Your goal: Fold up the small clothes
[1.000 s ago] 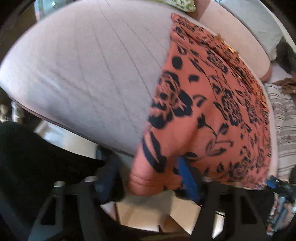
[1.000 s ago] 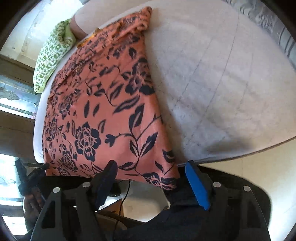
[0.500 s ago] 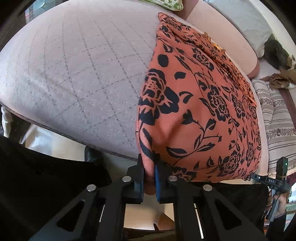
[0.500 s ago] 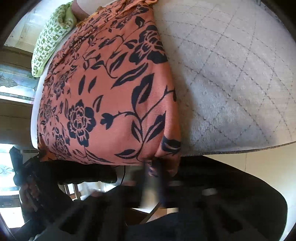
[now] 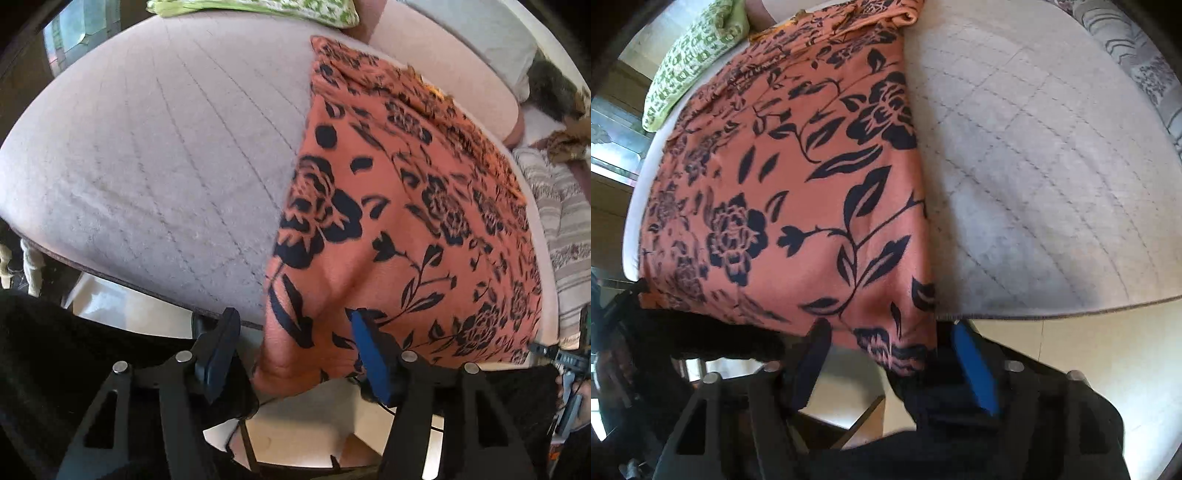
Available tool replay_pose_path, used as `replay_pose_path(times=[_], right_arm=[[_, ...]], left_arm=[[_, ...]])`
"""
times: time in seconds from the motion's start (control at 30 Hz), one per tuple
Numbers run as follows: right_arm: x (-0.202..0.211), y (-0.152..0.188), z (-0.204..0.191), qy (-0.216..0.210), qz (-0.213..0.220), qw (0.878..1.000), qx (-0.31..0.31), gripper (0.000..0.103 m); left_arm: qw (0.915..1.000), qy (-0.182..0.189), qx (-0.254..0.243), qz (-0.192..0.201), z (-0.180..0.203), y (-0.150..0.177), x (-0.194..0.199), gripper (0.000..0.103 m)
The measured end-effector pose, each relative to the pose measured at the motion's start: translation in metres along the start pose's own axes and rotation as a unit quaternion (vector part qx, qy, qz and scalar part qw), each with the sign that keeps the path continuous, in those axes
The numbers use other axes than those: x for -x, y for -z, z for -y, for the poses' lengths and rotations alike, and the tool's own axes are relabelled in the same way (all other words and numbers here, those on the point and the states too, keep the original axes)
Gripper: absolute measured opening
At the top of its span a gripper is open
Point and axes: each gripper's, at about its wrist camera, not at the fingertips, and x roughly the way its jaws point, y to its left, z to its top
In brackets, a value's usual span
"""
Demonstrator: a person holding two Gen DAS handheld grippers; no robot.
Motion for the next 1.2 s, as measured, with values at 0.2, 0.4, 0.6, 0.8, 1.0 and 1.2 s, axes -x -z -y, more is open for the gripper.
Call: replay_pose_path(times=[0.2, 0.4, 0.6, 0.8, 1.0, 1.2], right_arm=[[-0.011, 0.001, 0.009, -0.045, -0.015, 0.998, -0.032, 0.005], [0.026, 0.008, 0.004, -0.119, 0.029, 0.991, -0.044, 0.005], [0.071, -0.012, 0.001, -0.21, 0.09, 0.971, -0.064, 0.005], [0.12, -0.041, 0.004, -0.282, 0.157, 0.944, -0.068, 0.005], [0.159, -0.099, 0.008, -0.327, 0.202, 0.922, -0.059, 0.005], [0.156, -0.224, 0.007, -0.313, 0.231, 0.919, -0.066, 0.006]], left_arm=[[0.9989, 0.039, 0.009, -0.025, -0.003, -0.001, -0.013, 0.009], [0.9957, 0.074, -0.027, 0.048, 0.005, -0.002, 0.04, 0.008], [0.9841, 0.129, -0.027, 0.119, 0.007, -0.029, 0.099, 0.008], [0.9744, 0.165, -0.011, 0.153, 0.011, -0.063, 0.125, 0.008], [0.9719, 0.159, -0.038, 0.169, 0.032, -0.127, 0.13, 0.008], [0.9709, 0.138, -0.056, 0.188, 0.062, -0.256, 0.089, 0.013]])
